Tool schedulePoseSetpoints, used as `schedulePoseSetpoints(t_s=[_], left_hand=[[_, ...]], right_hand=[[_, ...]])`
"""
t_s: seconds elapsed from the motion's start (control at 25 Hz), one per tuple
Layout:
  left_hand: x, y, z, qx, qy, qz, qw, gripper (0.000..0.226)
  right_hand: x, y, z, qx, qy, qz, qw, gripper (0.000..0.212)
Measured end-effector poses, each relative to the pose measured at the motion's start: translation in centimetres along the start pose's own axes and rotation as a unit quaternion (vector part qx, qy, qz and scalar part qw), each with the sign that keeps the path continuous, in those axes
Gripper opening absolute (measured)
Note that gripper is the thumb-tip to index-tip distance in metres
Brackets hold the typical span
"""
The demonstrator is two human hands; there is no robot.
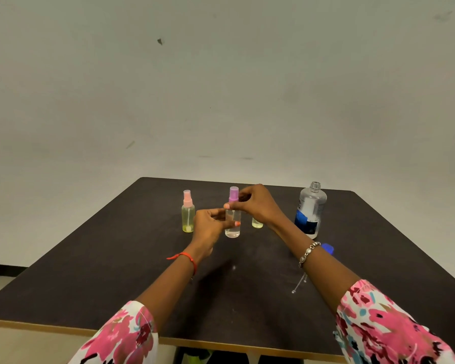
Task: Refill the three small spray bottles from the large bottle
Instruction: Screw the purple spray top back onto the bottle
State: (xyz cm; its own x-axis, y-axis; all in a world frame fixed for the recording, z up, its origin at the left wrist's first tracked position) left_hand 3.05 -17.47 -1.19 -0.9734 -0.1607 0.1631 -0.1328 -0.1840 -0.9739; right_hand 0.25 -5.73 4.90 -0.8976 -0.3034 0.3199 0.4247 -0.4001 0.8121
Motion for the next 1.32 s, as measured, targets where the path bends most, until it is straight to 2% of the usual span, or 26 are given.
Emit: schedulePoseSetpoints(t_s=[0.12, 0.2, 0.32, 0.4, 0.48, 0.88, 1.04, 1.12, 1.2, 1.32], left_hand=[[0.6, 0.3, 0.3, -0.037, -0.009, -0.002, 0.999, 0.033], [1.4, 0.8, 0.2, -0.055, -0.012, 0.005, 0.998, 0.039], [2.7, 2.0, -0.4, -0.082, -0.014, 0.05, 0.995, 0.068], [3.4, 3.3, -0.3, -0.057, -0.022, 0.081, 0.995, 0.082], [4.0, 4.4, -0.3, -0.027, -0.018, 0.094, 0.995, 0.086], [5.6, 7.9, -0.2, 0.032, 0.045, 0.118, 0.991, 0.074], [5.3, 7.8, -0.6, 0.116, 0.076, 0.065, 0.988, 0.067], [4.9, 7.2, -0.9, 0.187, 0.1, 0.026, 0.977, 0.065], [4.5, 6.5, -0.8, 0.238, 0.108, -0.007, 0.965, 0.062], [3.5, 5.1, 0.4, 0.28, 0.069, -0.051, 0.956, 0.045]], right_hand=[[-0.1, -1.0, -1.0, 0.019, 0.026, -0.019, 0.999, 0.038], [0.3, -1.6, -1.4, 0.044, -0.003, -0.019, 0.999, 0.036], [1.8, -2.5, -1.7, 0.057, -0.065, -0.016, 0.996, 0.033], [3.4, -3.3, -1.7, 0.058, -0.105, -0.03, 0.992, 0.034], [4.9, -4.2, -1.9, 0.057, -0.137, -0.042, 0.988, 0.033], [9.2, -8.6, -4.3, 0.028, -0.128, -0.089, 0.987, 0.035], [9.1, -8.9, -4.6, 0.021, -0.112, -0.11, 0.987, 0.042], [8.8, -8.6, -4.7, 0.02, -0.104, -0.114, 0.988, 0.055], [8.2, -7.2, -4.2, 0.008, -0.143, -0.08, 0.986, 0.065], [6.9, -3.8, -3.5, -0.017, -0.232, 0.021, 0.972, 0.05]])
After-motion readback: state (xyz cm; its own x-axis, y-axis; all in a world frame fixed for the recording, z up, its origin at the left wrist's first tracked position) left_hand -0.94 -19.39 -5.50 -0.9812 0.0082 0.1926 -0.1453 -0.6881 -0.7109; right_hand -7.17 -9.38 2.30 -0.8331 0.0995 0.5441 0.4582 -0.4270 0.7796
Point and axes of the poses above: each hand's wrist, its own x-axis towards the middle knuckle, its own z-axis out of the back of the hand, y = z × x, the point moved 7 cm from there along x, towards the middle knuckle, and after that the axes turned 10 degrees about x, right-handed, at the moved point
